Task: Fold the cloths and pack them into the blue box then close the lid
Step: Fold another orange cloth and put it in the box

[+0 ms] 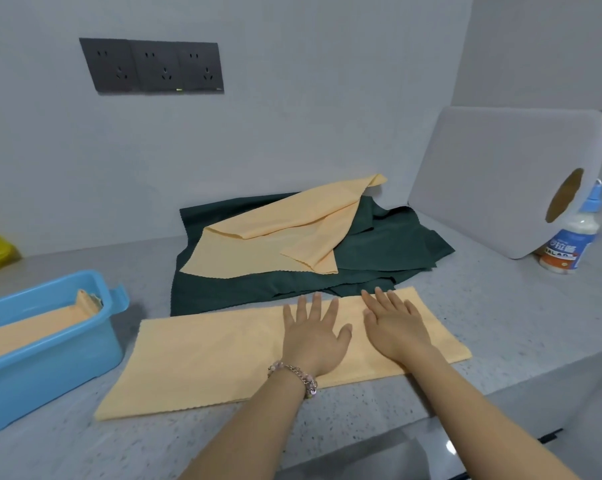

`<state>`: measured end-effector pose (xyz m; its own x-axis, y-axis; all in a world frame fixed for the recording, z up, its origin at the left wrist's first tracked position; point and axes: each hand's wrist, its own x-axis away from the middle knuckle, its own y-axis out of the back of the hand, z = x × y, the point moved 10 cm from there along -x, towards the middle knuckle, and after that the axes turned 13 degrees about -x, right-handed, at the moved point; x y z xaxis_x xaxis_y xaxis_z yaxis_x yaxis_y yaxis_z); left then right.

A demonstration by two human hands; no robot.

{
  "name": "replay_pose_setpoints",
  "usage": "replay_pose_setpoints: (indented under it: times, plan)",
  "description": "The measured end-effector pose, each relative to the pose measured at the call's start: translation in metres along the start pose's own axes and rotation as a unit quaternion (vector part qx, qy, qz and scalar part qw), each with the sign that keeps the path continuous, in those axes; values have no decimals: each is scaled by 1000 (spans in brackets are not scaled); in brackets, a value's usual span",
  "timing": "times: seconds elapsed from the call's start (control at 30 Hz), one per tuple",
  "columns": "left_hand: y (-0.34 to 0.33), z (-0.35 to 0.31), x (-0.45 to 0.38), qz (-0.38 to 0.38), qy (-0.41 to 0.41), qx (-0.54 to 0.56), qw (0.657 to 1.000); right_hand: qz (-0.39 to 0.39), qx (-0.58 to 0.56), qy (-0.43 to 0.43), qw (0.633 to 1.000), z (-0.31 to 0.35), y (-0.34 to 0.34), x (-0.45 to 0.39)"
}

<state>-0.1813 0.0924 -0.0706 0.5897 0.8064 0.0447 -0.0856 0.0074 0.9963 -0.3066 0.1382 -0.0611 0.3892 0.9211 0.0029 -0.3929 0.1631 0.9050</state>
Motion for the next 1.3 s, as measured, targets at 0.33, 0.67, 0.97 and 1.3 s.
replay_pose_setpoints:
  times: [0.33, 0.67, 0.97, 1.3]
  plan:
    - [-7, 67, 25, -6, 0, -6, 1000, -2, 23, -7, 1000, -7, -2, -5]
    - [-9, 95, 51, -9, 50, 4, 999, -22, 2, 100, 995, 56, -1, 11]
    - [-10, 103, 64, -13, 27, 5, 1000, 55, 3, 170, 984, 103, -51, 25]
    - [-18, 185, 100, 6, 107, 4, 994, -5, 34, 203, 979, 144, -41, 30]
